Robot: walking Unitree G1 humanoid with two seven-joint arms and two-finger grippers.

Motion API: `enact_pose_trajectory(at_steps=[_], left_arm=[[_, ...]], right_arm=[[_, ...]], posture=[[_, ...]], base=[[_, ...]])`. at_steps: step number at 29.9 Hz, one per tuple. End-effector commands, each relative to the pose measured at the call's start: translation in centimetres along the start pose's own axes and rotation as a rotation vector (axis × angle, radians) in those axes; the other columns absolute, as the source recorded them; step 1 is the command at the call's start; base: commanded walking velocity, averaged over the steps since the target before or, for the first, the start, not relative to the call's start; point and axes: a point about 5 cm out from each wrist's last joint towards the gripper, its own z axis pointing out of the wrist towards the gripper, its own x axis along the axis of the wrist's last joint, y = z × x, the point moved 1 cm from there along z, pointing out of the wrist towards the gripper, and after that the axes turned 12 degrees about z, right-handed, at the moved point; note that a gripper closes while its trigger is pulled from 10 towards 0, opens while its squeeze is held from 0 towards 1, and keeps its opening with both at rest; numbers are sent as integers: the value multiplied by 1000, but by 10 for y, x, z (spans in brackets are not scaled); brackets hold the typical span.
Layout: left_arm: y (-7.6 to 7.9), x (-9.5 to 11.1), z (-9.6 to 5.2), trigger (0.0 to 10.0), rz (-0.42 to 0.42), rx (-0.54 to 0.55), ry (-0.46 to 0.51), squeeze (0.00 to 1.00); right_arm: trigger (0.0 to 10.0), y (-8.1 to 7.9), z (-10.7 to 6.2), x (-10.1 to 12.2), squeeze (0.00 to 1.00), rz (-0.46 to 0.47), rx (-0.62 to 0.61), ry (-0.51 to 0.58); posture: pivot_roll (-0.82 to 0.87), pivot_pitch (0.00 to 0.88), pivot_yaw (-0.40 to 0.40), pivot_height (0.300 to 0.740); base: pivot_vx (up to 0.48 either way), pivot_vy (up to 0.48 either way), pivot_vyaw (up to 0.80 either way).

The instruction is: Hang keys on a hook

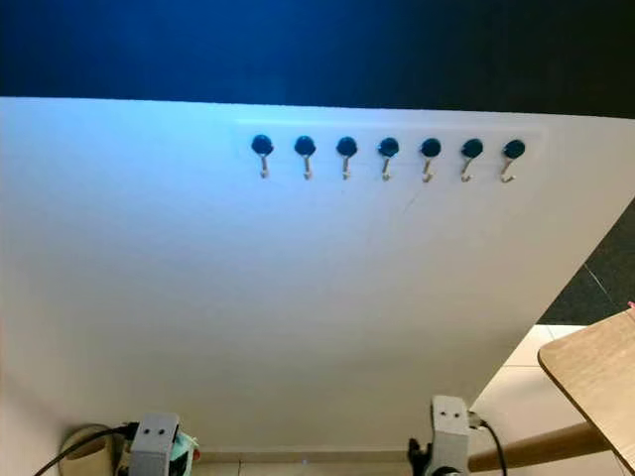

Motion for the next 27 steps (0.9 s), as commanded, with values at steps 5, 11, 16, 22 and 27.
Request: enact_pose_trajectory(at_steps=[5, 11, 16, 22, 27], left_arm=[[3, -8, -4, 10000, -50, 32, -13, 0], [0, -5, -5, 10000, -57, 58, 15, 0], [1, -1, -3, 10000, -48, 52, 28, 0], [4, 5, 1, 10000, -9, 44, 26, 0], [3, 10, 3, 10000, -9, 52, 39, 0]], right_arm=[[10000, -2, -3, -11, 0, 11, 31, -42], [10000, -12, -3, -15, 0, 13, 72, -49], [10000, -16, -2, -15, 0, 17, 82, -51], [10000, -18, -2, -16, 0, 18, 89, -64], [10000, -18, -2, -17, 0, 15, 91, -75]], posture=[[68, 56, -21, 740], [73, 60, -25, 740], [70, 61, -24, 740], [70, 64, -25, 740], [72, 66, -27, 740]], base=[[0, 0, 0], [-41, 0, 0], [-260, 0, 0], [-142, 0, 0], [0, 0, 0]])
